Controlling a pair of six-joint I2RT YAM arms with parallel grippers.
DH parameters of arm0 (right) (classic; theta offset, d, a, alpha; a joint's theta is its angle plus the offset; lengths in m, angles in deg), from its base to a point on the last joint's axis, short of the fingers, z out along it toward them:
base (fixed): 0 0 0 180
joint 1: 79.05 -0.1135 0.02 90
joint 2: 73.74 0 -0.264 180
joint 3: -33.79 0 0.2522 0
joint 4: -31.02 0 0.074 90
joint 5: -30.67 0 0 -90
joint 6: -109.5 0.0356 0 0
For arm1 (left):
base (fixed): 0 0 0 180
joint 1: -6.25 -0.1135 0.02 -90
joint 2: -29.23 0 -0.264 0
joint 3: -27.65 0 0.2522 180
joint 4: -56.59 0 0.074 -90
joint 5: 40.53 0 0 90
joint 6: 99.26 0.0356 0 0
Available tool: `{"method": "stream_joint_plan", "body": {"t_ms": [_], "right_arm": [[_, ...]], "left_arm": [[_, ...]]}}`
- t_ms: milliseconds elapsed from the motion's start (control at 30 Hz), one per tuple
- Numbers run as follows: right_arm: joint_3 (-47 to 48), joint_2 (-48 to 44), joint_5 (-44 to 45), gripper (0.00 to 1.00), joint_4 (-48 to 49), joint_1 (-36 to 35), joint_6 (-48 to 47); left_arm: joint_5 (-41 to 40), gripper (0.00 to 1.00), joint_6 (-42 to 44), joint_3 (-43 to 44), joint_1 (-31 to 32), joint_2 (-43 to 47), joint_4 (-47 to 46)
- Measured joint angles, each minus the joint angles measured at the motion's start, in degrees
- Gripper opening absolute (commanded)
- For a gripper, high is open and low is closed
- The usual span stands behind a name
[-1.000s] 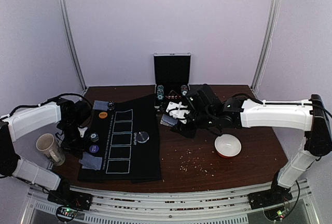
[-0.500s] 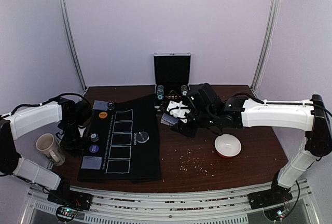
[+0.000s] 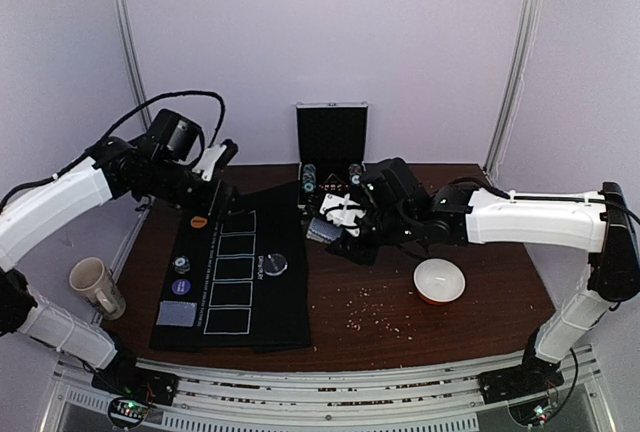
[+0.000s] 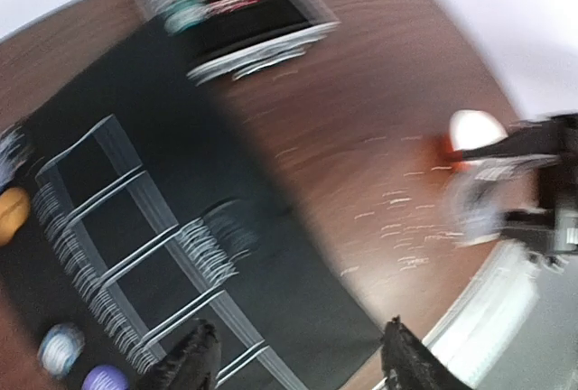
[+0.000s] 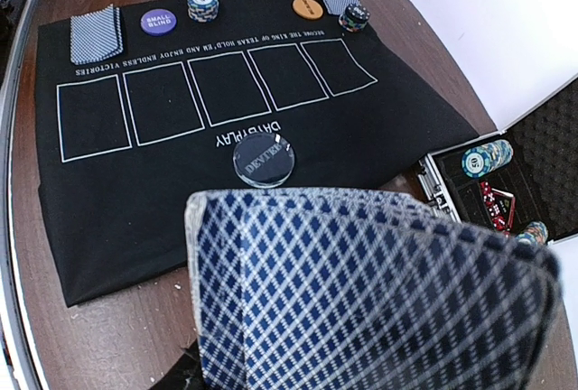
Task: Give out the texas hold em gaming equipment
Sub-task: Pick up the poker card from the face-down deck piles.
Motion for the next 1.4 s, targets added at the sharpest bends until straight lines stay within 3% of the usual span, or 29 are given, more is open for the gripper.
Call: {"method": "stream_joint_plan", "body": {"t_ms": [233, 567, 667, 833, 1033, 1167, 1400], "right_arm": [[2.4, 0.0, -1.4, 0.5, 0.2, -1.3, 1.4], [4.6, 1.5, -1.5, 0.5, -0.4, -2.8, 3.1], [5.7, 2.2, -1.5, 0.5, -0.9, -2.9, 3.3], [7.6, 3.5, -1.5, 0.5, -1.4, -3.3, 3.4], [8.0, 4.3, -0.6, 0.5, -2.3, -3.3, 3.5], [8.0, 4.3, 0.1, 0.49, -2.4, -3.3, 3.5], [8.0, 4.3, 0.0, 0.49, -2.5, -3.5, 3.5]], "left_arm": [[17.7, 0.88, 0.2, -6.0, 2.7, -4.9, -25.2], [26.2, 0.9, 5.3, -6.8, 3.3, -8.5, -34.3], [25.8, 0.85, 7.5, -6.8, 3.9, -9.2, -34.2], [21.6, 0.63, 9.6, -6.8, 4.3, -9.7, -33.7], [18.8, 0.44, 11.4, -6.6, 4.9, -9.6, -31.3], [16.3, 0.41, 12.3, -7.5, 5.1, -7.1, -31.1], [14.5, 0.26, 12.9, -8.3, 4.7, -4.4, -31.2]]}}
